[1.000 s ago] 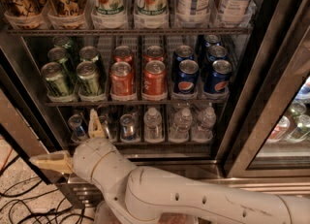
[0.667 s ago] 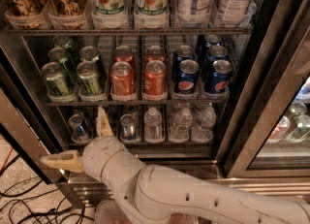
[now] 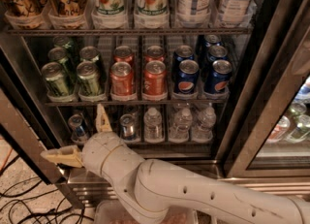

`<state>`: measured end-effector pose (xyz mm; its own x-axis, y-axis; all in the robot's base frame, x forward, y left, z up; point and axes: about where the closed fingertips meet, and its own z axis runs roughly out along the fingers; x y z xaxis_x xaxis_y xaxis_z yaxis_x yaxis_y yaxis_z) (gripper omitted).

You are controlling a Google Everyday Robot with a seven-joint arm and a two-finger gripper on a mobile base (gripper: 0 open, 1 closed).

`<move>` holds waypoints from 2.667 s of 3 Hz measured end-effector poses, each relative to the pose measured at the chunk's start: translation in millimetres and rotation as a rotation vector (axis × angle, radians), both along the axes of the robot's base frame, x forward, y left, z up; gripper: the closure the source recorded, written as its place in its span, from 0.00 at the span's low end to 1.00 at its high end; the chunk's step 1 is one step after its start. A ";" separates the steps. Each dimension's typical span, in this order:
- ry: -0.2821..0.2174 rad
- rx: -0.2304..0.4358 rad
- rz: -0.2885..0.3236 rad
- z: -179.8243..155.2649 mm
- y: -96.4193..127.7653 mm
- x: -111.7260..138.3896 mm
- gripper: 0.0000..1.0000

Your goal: Pick green can from middle shelf of fridge

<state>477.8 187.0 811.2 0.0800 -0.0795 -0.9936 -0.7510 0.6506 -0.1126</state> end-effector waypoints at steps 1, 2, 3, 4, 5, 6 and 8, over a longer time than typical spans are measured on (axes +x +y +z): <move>0.001 0.024 0.000 -1.5 8.1 24.1 0.00; 0.006 0.000 -0.027 -2.1 13.5 44.0 0.00; -0.015 -0.060 -0.076 2.5 16.6 54.6 0.00; -0.015 -0.060 -0.076 2.5 16.6 54.6 0.00; -0.015 -0.060 -0.076 2.5 16.6 54.6 0.16; -0.015 -0.060 -0.076 2.5 16.6 54.6 0.37; -0.015 -0.060 -0.076 2.5 16.6 54.7 0.55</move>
Offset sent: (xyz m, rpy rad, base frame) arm 0.0690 0.0171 -0.0021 -0.0411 0.0107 -0.0735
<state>532.5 203.7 813.7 0.0863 -0.1449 -0.9857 -0.6975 0.6977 -0.1636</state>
